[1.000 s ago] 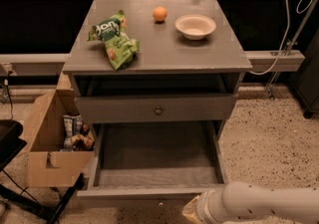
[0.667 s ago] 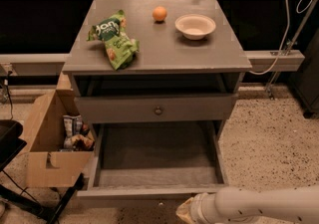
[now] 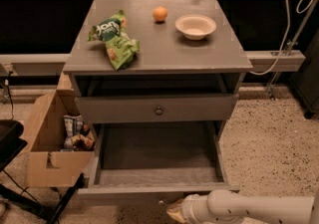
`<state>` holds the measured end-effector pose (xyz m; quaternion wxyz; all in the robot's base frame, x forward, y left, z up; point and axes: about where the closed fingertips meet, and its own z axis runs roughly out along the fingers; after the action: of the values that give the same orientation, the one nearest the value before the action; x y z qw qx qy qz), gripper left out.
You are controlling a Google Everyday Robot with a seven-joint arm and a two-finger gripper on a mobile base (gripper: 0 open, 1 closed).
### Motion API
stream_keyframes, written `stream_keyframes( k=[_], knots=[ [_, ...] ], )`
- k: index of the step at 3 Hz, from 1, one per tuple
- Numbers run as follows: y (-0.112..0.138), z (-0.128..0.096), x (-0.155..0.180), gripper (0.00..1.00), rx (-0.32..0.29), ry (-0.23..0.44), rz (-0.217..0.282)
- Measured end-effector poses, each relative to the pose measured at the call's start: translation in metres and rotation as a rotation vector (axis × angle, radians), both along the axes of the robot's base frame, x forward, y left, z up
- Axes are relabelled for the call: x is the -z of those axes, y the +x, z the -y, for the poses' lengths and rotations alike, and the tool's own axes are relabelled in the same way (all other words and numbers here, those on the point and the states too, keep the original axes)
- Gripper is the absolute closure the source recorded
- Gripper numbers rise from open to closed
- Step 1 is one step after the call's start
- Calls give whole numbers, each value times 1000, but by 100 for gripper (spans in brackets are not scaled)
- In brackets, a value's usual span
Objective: Close middle drawer
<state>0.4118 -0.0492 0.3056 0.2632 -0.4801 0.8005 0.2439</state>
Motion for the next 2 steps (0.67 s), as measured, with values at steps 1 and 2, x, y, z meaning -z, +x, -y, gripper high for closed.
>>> stream_keyframes(
  k=[1, 2],
  knots=[
    [9, -4, 6, 100, -6, 16, 5],
    [36, -11, 7, 100, -35, 26, 28]
  ],
)
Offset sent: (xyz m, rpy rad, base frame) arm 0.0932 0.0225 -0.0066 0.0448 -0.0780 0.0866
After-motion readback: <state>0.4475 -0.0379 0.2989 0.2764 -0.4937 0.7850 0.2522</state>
